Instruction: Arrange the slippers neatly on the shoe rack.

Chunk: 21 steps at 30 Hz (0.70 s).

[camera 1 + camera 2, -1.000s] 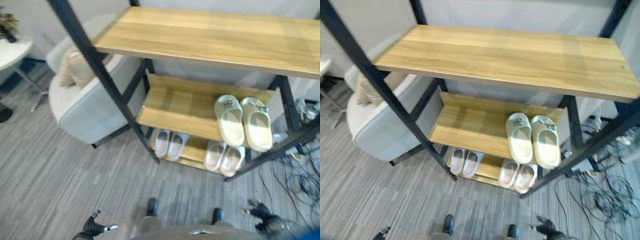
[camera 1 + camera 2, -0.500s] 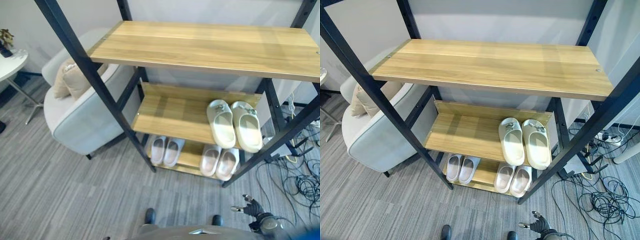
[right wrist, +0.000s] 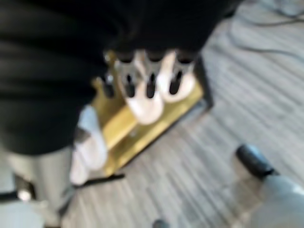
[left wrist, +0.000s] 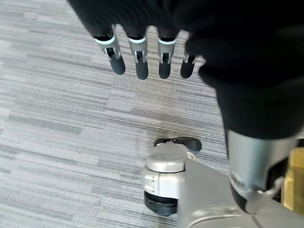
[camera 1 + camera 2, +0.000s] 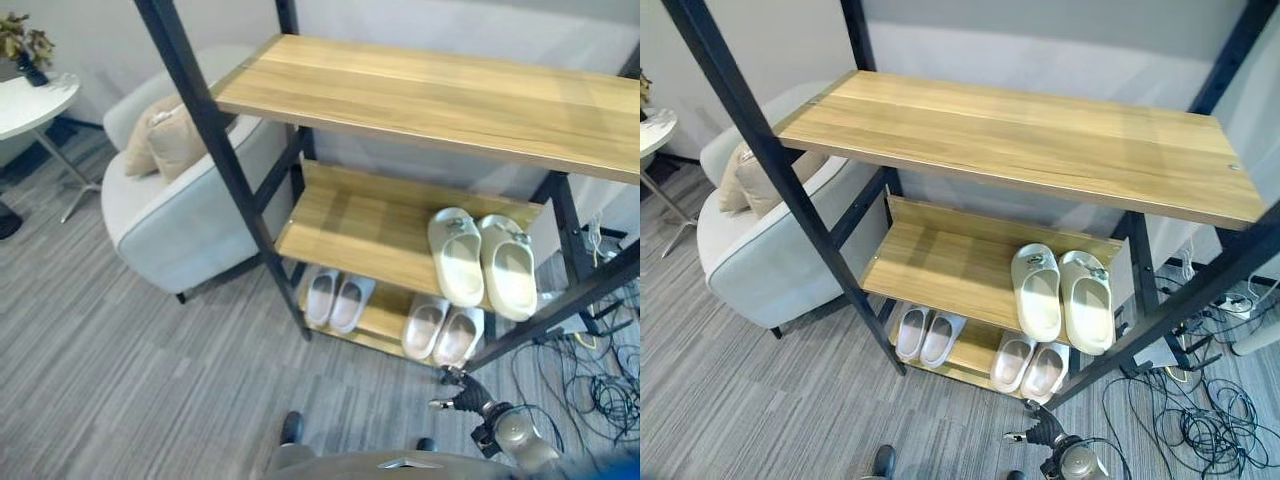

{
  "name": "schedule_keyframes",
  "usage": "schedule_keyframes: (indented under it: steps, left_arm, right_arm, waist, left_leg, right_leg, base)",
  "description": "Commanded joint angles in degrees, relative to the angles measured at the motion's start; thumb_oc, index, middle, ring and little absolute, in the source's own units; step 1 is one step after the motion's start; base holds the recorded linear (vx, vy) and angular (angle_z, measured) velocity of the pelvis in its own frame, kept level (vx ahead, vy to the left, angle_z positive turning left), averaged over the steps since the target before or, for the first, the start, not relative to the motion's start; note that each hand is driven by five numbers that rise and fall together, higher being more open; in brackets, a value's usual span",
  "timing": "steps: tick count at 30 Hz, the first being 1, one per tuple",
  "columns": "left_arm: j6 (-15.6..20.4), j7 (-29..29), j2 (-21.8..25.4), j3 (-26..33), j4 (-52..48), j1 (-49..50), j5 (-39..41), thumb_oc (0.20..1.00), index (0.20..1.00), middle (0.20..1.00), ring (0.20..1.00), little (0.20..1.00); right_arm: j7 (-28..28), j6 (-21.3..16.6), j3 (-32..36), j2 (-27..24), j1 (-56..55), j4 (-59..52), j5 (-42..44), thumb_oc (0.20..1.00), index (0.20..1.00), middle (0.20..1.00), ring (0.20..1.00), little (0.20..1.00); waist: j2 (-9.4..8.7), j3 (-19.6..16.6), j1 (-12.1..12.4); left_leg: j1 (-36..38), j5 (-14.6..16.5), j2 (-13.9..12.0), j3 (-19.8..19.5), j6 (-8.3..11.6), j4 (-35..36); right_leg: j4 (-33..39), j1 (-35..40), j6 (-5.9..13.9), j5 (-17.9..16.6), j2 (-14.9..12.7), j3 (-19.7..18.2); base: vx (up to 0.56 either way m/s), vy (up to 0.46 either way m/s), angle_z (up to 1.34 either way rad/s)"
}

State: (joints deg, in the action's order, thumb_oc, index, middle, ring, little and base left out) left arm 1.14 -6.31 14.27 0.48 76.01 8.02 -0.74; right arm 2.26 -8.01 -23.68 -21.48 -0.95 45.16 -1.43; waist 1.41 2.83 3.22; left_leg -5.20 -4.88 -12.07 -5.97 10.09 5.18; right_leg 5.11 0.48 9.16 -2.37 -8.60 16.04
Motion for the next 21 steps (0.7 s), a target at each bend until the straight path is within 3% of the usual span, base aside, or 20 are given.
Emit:
schedule_keyframes:
  steps: [1,21]
  left_arm:
    - [-0.33,0.44,3.05,-0.80,3.43,-2.93,-1.29,1.000,1.000,1.000,1.000,1.000]
    - [0.05,0.49,1.79,-1.72,2.98,-3.05,-1.31,1.000,1.000,1.000,1.000,1.000]
  right_arm:
    - [1.11,-2.42,-0.37,-1.40,2.37,-4.83,0.51,1.000,1.000,1.000,1.000,1.000]
    - [-3.86,-4.14,5.55,-3.98,4.49,-14.30,1.55,1.000,1.000,1.000,1.000,1.000]
  waist:
    - [-1.03,1.61,1.06]
    - [-0.59,2.86,1.66]
  left_leg:
    - [-2.09,-0.26,-1.14,-1.45,-0.34,-0.18]
    - [-4.09,-0.68,-0.17,-3.48,-0.73,-0.18]
  right_leg:
    - [-7.61,-2.78,3.80,1.80,-4.44,1.16]
    - [-7.55,-3.17,3.85,1.71,-4.81,2.63]
  base:
    - [0.00,0.006,0.08]
    - [0.00,0.008,0.05]
